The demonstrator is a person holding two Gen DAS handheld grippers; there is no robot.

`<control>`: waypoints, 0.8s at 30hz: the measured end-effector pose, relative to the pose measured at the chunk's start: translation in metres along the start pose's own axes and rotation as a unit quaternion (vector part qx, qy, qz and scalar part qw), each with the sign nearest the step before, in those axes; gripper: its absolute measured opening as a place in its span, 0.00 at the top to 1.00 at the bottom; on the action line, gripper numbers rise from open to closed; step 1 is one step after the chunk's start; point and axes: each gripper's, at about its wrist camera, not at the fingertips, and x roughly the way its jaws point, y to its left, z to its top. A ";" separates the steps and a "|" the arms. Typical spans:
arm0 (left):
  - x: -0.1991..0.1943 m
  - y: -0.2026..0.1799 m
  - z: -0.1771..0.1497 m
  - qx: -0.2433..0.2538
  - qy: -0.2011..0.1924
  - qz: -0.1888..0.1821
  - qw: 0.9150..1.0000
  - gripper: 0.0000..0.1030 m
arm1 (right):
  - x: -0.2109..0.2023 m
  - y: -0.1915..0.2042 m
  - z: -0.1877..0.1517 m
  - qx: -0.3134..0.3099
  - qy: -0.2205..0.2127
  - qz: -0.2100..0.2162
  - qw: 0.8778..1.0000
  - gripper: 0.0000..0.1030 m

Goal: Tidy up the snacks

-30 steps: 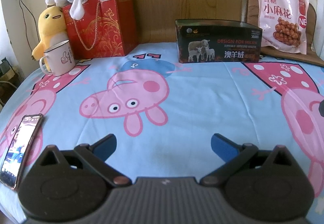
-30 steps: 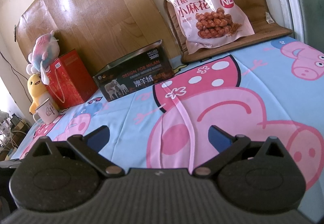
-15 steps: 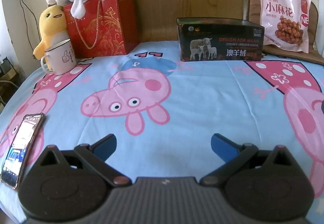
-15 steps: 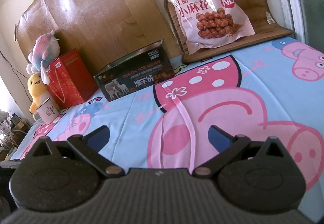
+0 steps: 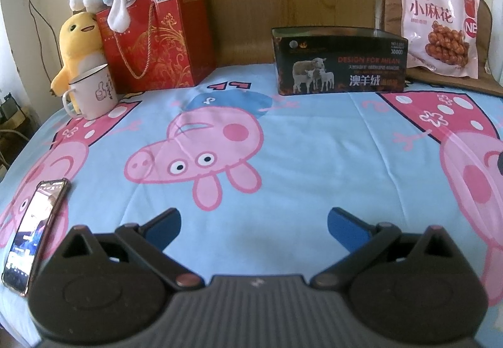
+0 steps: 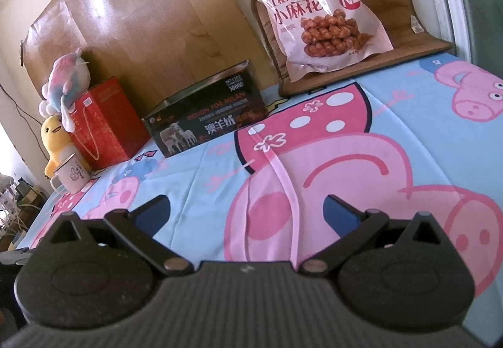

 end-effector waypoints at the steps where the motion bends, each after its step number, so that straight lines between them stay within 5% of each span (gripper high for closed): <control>1: 0.000 0.000 0.000 -0.001 0.000 -0.001 1.000 0.00 | 0.000 0.000 0.000 -0.001 0.000 0.001 1.000 0.00; 24: -0.005 0.003 0.000 -0.005 -0.016 -0.002 1.000 0.00 | 0.001 0.002 0.000 -0.006 0.005 0.002 1.000 0.00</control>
